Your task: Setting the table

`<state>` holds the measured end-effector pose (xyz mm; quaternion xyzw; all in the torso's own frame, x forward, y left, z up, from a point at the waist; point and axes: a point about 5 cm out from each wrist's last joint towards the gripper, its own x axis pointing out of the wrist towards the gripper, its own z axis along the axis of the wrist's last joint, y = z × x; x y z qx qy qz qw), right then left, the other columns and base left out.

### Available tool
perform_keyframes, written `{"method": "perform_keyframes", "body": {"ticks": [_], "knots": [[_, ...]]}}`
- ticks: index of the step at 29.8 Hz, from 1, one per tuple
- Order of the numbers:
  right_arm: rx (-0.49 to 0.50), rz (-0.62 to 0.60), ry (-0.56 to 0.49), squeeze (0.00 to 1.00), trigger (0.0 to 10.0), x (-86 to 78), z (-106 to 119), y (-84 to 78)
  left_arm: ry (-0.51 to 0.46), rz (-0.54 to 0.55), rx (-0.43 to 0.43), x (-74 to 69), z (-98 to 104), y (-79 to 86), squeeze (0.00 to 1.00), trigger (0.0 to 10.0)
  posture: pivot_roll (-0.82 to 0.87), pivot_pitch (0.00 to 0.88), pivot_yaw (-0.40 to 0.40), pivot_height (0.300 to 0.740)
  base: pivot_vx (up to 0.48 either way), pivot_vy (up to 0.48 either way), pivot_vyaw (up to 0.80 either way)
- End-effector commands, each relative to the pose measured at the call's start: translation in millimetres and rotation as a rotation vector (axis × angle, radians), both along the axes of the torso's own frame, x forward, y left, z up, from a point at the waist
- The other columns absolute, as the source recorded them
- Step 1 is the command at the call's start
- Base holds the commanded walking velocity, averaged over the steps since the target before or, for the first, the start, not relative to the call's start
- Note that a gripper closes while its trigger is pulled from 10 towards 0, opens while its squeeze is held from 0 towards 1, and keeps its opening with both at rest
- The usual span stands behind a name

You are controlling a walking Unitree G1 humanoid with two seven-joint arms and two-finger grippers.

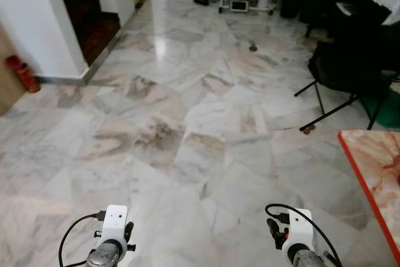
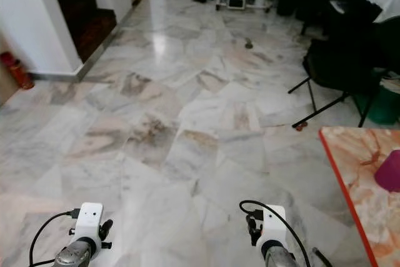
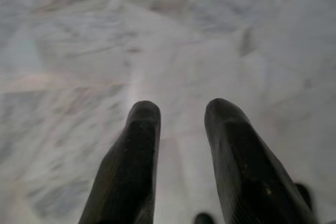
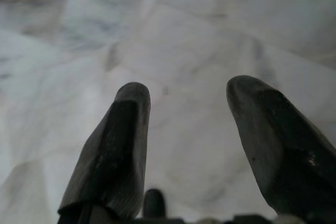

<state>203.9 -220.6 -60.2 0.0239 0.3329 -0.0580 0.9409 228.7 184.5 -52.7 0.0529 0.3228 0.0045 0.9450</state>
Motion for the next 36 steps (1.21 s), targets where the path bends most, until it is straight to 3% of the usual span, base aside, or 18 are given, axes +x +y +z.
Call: {"method": "perform_keyframes", "body": {"ticks": [1, 36], "knots": [[0.017, 0.002, -0.019, 0.00, 10.0, 5.8, 2.3, 6.0, -0.001, 0.012, 0.028, 0.2, 1.9, 12.7, 0.00, 10.0, -0.02, 0.000, -0.022, 0.740, 0.334, 0.000, 0.00], [0.017, 0.002, -0.018, 0.00, 10.0, 3.2, 1.1, 5.7, 0.000, 0.011, 0.032, -1.0, 1.4, 13.4, 0.00, 10.0, -0.02, 0.000, -0.018, 0.740, 0.313, 0.000, 0.00]]}}
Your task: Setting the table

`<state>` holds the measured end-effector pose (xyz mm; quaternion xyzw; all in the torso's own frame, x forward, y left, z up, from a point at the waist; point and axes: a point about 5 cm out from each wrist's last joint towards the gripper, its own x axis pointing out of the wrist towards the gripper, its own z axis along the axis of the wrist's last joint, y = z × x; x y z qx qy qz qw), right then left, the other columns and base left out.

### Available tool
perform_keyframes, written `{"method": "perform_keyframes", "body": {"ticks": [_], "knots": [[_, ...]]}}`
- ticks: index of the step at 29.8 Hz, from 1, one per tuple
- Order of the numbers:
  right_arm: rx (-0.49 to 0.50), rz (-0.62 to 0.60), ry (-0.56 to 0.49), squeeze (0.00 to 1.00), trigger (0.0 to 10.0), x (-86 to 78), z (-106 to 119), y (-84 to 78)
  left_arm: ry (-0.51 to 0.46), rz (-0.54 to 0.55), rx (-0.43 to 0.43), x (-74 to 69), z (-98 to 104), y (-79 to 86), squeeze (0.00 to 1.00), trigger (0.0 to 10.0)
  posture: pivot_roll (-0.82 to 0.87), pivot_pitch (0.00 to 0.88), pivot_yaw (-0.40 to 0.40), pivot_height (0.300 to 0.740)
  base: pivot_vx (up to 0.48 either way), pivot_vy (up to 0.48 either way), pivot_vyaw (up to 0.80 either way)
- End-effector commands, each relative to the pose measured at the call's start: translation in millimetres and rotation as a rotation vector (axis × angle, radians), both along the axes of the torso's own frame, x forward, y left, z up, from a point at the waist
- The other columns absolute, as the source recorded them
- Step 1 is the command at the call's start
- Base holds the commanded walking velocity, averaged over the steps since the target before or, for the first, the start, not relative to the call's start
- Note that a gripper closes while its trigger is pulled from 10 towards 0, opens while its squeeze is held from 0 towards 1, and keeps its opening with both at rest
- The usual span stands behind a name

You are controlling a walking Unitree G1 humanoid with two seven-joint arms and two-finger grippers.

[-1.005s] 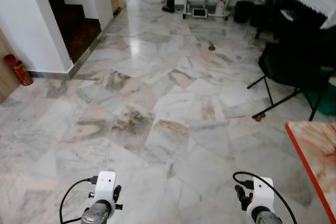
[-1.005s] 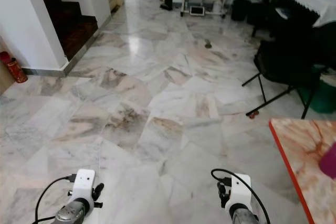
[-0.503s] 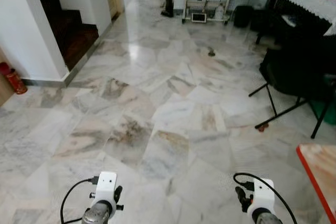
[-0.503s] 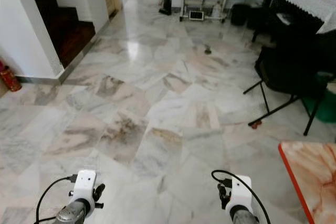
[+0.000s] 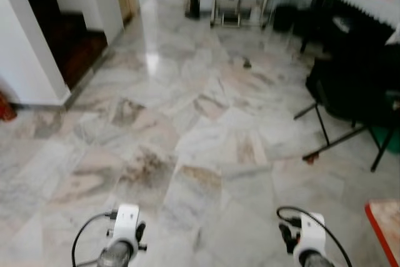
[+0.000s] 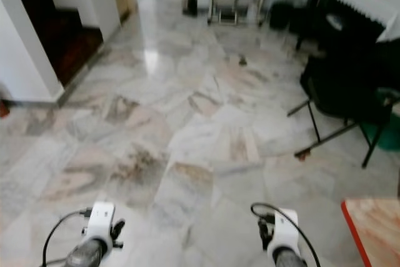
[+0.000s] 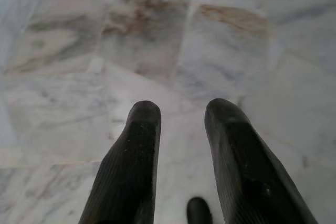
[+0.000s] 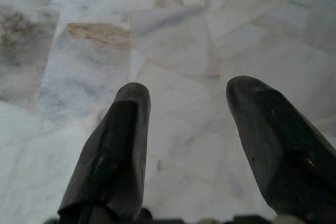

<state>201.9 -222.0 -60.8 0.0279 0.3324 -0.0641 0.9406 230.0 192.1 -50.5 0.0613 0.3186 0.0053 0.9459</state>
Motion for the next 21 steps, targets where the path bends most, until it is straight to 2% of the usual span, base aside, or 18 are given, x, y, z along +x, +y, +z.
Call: {"method": "perform_keyframes", "body": {"ticks": [1, 21], "knots": [[0.014, 0.014, -0.020, 0.00, 10.0, 5.3, 1.9, 7.0, 0.005, 0.012, 0.015, -2.0, -0.6, 5.5, 0.00, 10.0, -0.02, 0.000, -0.019, 0.740, 0.000, 0.000, 0.00], [0.013, -0.007, -0.035, 0.00, 10.0, 5.7, 3.2, 4.8, 0.008, 0.004, 0.004, -2.3, -1.2, 2.6, 0.00, 10.0, -0.02, 0.000, -0.021, 0.740, 0.000, 0.000, 0.00]]}}
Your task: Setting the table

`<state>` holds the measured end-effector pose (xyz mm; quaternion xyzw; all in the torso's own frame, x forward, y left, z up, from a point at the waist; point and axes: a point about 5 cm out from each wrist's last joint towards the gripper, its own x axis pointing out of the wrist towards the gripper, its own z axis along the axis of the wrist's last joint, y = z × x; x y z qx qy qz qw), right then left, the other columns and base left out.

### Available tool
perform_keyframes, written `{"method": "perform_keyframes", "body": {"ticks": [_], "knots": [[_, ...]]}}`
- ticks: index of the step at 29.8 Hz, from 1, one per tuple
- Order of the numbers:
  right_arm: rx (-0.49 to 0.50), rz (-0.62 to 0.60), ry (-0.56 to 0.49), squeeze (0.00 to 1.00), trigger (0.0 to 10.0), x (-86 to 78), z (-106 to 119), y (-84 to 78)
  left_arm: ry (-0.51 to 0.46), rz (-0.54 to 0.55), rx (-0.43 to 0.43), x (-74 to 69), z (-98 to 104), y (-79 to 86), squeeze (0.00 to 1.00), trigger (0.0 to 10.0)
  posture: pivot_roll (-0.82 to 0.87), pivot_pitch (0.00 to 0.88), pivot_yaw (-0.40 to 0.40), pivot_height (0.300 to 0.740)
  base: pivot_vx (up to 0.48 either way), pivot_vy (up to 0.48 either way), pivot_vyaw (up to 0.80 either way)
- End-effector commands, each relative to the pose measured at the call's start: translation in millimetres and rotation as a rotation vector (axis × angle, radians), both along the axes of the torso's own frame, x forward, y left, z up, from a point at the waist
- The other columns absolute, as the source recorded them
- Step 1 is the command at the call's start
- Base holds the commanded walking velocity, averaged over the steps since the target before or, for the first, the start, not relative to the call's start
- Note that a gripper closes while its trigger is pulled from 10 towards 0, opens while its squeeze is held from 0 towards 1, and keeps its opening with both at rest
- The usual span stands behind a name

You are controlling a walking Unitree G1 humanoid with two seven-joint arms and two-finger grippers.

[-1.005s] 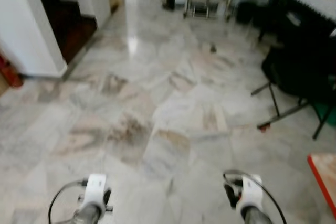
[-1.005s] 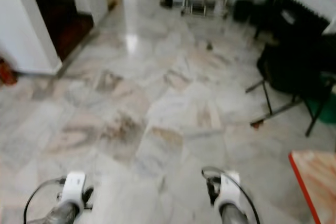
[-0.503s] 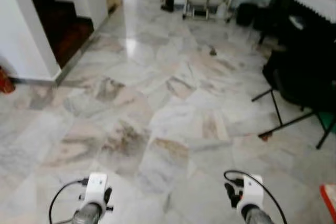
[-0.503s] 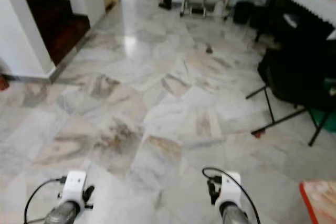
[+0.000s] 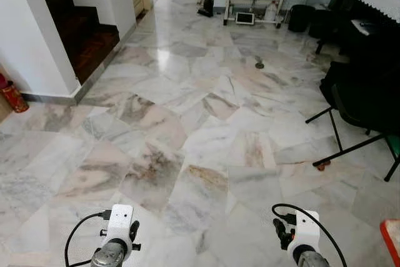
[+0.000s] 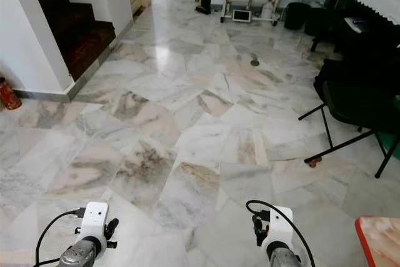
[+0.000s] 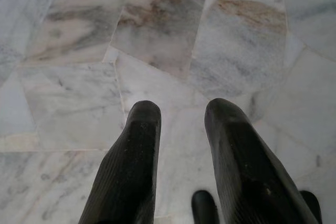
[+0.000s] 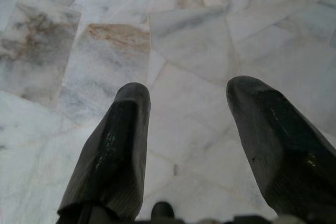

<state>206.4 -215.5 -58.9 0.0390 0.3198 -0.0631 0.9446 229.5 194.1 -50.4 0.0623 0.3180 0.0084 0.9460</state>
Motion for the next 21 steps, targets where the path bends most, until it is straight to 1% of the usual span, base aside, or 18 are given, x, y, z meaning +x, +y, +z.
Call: {"method": "perform_keyframes", "body": {"ticks": [1, 21], "knots": [[-0.010, 0.000, -0.002, 0.00, 10.0, 0.9, 1.0, -1.8, 0.010, -0.002, 0.000, -1.9, -1.4, 0.5, 0.00, 10.0, -0.02, 0.000, -0.021, 0.740, 0.000, 0.000, 0.00], [-0.010, 0.000, -0.002, 0.00, 10.0, 0.9, 1.0, -1.8, 0.010, -0.002, 0.000, -1.9, -1.4, 0.5, 0.00, 10.0, -0.02, 0.000, -0.021, 0.740, 0.000, 0.000, 0.00]]}}
